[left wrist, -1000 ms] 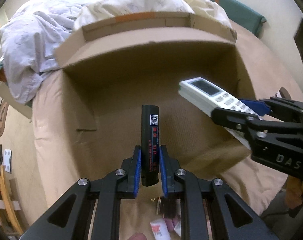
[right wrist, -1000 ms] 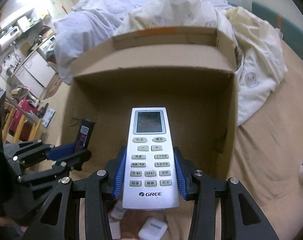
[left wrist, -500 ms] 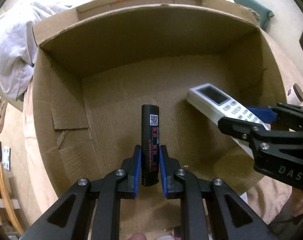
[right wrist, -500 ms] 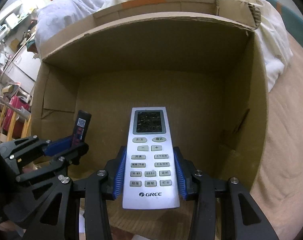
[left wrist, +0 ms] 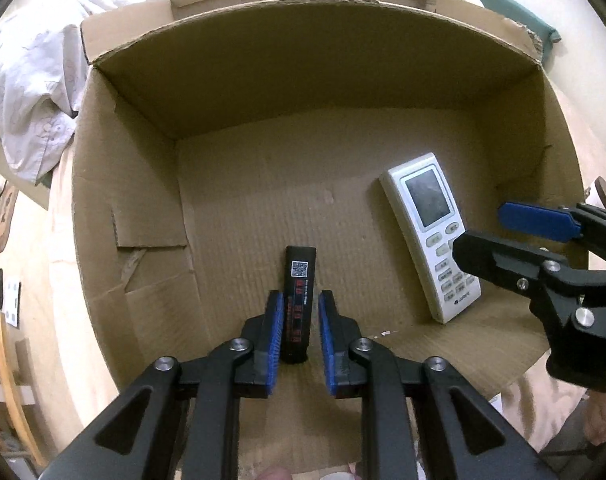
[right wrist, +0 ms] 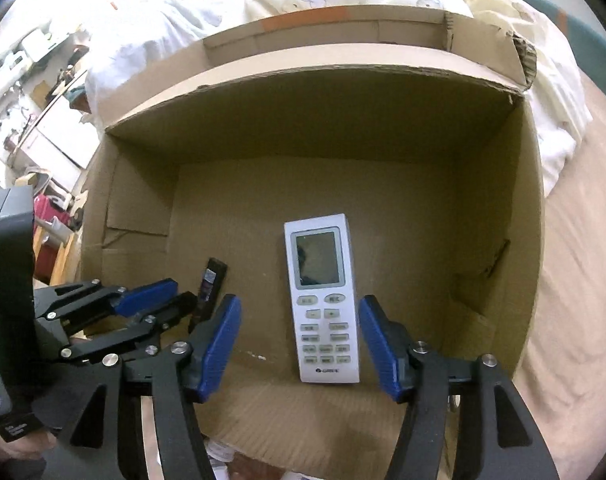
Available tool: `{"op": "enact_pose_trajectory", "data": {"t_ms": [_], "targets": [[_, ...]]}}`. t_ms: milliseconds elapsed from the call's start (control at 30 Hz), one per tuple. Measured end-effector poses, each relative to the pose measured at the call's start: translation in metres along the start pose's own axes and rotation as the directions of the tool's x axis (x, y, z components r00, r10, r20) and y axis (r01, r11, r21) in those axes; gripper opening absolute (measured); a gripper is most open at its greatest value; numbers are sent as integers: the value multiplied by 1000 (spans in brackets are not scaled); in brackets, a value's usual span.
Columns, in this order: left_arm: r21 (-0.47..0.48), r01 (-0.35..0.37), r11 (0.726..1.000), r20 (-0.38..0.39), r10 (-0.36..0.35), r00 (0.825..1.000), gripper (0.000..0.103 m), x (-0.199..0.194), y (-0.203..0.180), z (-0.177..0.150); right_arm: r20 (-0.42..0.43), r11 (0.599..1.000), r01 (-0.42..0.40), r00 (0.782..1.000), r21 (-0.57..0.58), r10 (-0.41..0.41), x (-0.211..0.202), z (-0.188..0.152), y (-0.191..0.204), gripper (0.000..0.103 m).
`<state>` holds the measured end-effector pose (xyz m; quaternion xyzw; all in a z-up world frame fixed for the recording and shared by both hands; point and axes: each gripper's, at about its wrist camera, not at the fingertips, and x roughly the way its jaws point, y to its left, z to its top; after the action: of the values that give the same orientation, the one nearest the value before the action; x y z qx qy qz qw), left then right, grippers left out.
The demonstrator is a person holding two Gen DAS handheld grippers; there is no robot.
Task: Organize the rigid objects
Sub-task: 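Open both tools to release the cylinder and remote, then withdraw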
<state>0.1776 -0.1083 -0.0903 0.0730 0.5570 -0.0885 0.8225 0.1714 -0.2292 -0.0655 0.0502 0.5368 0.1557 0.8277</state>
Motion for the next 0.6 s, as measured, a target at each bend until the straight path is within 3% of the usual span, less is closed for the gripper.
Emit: {"op": "enact_pose_trajectory", "data": {"t_ms": [67, 133, 233, 267, 333, 600], "targets": [[-9, 14, 1000, 1, -14, 1000, 44, -2, 1, -1, -1, 1000, 4, 1000, -4, -4, 0, 0, 0, 71], [-19, 43, 999, 4, -43, 999, 51, -12, 7, -5, 2, 1000, 5, 1000, 1, -5, -1, 1, -1, 73], [-14, 56, 998, 14, -56, 998, 72, -18, 4, -6, 9, 1000, 1, 1000, 18, -2, -5, 4, -1, 83], [-17, 55, 998, 23, -55, 998, 86, -22, 2, -6, 17, 1000, -8, 1000, 18, 8, -7, 5, -1, 89], [-30, 67, 997, 41, -66, 997, 89, -28, 4, -6, 30, 1000, -8, 1000, 11, 8, -9, 7, 4, 103], [-106, 54, 993, 45, -50, 998, 89, -32, 17, -6, 57, 1000, -2, 998, 11, 2, -15, 11, 4, 103]]}}
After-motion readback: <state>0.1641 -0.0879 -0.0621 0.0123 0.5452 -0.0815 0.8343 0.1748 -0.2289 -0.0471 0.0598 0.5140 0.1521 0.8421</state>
